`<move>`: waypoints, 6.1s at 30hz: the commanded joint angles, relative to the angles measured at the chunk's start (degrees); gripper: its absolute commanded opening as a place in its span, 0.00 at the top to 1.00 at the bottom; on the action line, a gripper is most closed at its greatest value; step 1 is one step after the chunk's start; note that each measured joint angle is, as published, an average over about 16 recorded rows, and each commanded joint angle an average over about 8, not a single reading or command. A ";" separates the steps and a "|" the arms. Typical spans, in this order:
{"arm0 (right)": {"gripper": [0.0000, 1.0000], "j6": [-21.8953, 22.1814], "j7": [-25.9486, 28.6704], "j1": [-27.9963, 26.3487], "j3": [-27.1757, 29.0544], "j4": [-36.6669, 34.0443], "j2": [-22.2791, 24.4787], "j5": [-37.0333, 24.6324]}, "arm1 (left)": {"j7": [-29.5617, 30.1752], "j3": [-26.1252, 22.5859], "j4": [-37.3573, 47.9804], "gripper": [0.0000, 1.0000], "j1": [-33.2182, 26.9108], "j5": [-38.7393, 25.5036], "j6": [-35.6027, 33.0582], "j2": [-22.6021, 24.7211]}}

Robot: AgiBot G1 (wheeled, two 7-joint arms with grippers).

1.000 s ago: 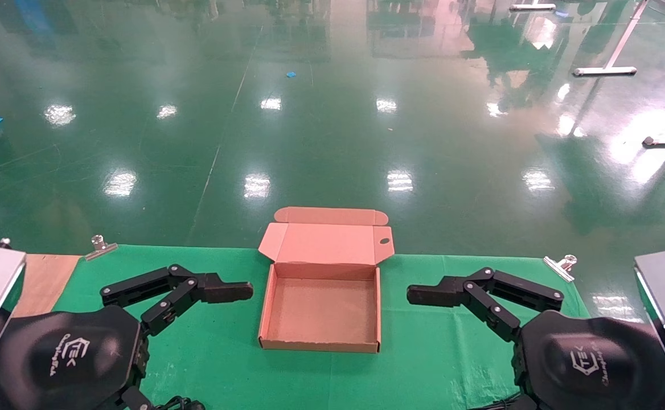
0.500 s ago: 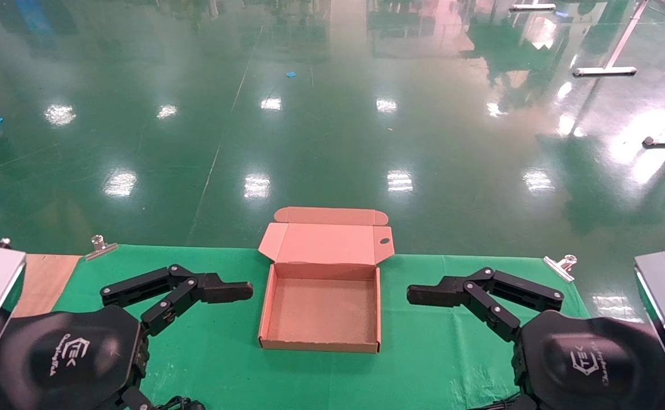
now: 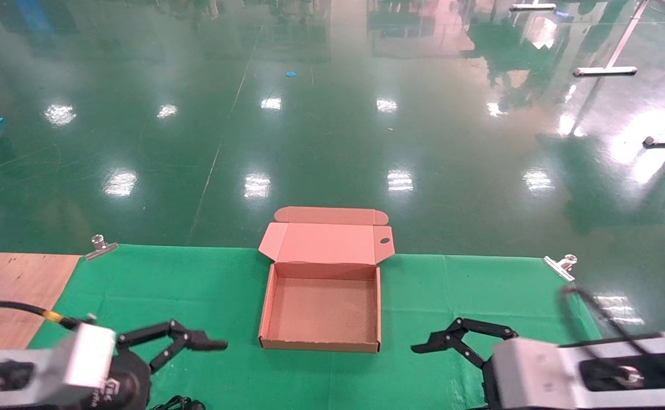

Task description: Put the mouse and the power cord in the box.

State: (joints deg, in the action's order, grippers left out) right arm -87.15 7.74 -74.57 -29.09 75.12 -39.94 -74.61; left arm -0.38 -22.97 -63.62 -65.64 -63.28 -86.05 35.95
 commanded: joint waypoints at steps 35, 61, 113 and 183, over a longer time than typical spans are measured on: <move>0.00 18.16 -26.33 -10.39 -18.31 -45.73 -23.05 -39.85 | -11.33 -16.55 27.56 0.00 -11.52 -41.64 14.20 13.81; 1.00 21.97 -38.72 -15.30 -17.06 -64.98 -28.21 -37.54 | -17.48 -16.52 36.87 1.00 -14.16 -42.04 16.77 16.35; 1.00 2.25 -35.93 -31.99 -14.14 -51.48 -24.08 -32.89 | -9.55 -15.26 11.17 1.00 -24.26 -41.84 8.90 14.01; 1.00 7.65 -23.58 -33.33 -16.75 -40.16 -28.92 -27.40 | -79.66 -6.85 37.54 0.96 -3.41 -7.70 53.74 42.47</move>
State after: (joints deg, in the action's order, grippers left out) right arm -79.54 -15.95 -107.95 -45.83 34.81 -69.01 -101.95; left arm -80.07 -29.61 -26.50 -69.00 -70.83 -32.40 78.37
